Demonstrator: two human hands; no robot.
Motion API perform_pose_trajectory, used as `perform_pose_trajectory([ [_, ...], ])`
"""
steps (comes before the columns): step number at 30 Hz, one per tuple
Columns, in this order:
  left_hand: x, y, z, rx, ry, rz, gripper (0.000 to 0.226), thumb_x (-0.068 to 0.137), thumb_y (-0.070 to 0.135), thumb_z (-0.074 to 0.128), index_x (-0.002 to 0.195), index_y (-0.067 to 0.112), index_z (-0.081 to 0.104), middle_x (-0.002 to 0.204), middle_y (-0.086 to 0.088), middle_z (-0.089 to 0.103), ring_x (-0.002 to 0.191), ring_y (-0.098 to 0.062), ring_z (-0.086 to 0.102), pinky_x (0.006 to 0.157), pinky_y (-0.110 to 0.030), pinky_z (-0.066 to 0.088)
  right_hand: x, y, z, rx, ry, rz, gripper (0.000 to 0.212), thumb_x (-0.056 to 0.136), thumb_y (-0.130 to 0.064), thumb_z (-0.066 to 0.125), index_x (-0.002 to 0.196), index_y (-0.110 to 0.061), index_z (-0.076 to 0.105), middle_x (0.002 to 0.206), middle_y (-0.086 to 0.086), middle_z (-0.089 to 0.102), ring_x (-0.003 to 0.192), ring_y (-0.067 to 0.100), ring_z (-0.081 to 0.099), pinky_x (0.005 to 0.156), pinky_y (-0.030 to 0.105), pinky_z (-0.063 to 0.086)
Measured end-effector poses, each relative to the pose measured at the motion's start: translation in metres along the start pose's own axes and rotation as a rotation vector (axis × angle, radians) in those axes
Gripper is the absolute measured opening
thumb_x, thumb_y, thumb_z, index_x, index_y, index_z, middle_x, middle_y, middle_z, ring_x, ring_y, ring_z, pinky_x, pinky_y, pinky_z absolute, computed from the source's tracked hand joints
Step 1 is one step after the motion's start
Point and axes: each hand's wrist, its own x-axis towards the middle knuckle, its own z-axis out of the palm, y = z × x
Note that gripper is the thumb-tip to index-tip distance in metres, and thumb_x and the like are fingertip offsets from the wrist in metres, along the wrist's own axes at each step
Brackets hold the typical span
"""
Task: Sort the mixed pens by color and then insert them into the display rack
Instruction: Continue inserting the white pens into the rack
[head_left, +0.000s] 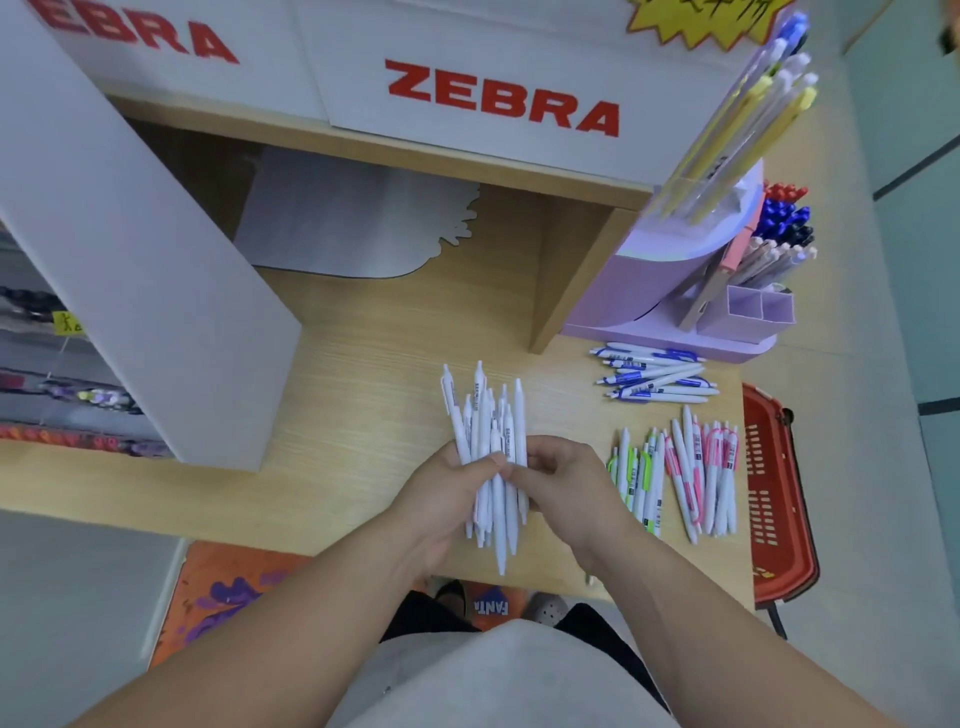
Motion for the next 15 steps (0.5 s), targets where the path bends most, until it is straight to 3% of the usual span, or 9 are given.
perform_pose_trajectory([
  [2,-0.016,0.012,0.010,-0.054,-0.102,0.040,0.029,0.099,0.015,0.059,0.128,0.016,0.062,0.112,-0.016,0.073,0.106,-0.034,0.070,0.098,-0.052,0.053,-0.017,-0.015,-0.013,-0.007,-0.005,-0.047,0.016,0.092,-0.015,0.068,0.103,-0.023,0.076,0.094,-0.004,0.077,0.092,0.015,0.073,0.087,0.038,0.058],
  [5,-0.036,0.023,0.027,0.057,-0.173,0.141,0.030,0.101,0.018,0.056,0.130,0.028,0.059,0.113,-0.005,0.074,0.105,-0.024,0.071,0.087,-0.042,0.058,-0.039,-0.030,-0.033,-0.041,0.001,-0.111,0.016,0.093,-0.017,0.067,0.104,-0.024,0.077,0.095,-0.004,0.077,0.092,0.014,0.072,0.087,0.038,0.058],
  [8,-0.049,0.027,0.044,0.165,-0.160,0.210,0.029,0.102,0.025,0.055,0.129,0.036,0.057,0.114,0.003,0.074,0.105,-0.019,0.071,0.098,-0.049,0.054,-0.053,-0.037,-0.049,-0.037,-0.009,-0.155,0.014,0.095,-0.020,0.066,0.102,-0.025,0.077,0.093,-0.004,0.077,0.089,0.012,0.071,0.079,0.027,0.055],
  [11,-0.062,0.027,0.057,0.214,-0.138,0.255,0.028,0.102,0.030,0.055,0.128,0.040,0.057,0.114,0.001,0.073,0.105,-0.022,0.071,0.098,-0.054,0.052,-0.061,-0.041,-0.062,-0.031,-0.052,-0.184,0.015,0.096,-0.018,0.064,0.102,-0.023,0.077,0.092,-0.005,0.077,0.085,0.010,0.071,0.071,0.019,0.048],
  [15,-0.087,0.020,0.063,0.163,-0.107,0.289,0.034,0.101,0.031,0.057,0.132,0.044,0.055,0.114,-0.002,0.073,0.095,-0.021,0.072,0.080,-0.042,0.057,-0.064,-0.044,-0.074,-0.082,-0.174,-0.207,0.014,0.095,-0.022,0.065,0.095,-0.024,0.079,0.089,-0.003,0.077,0.086,0.013,0.072,0.079,0.032,0.055],
])
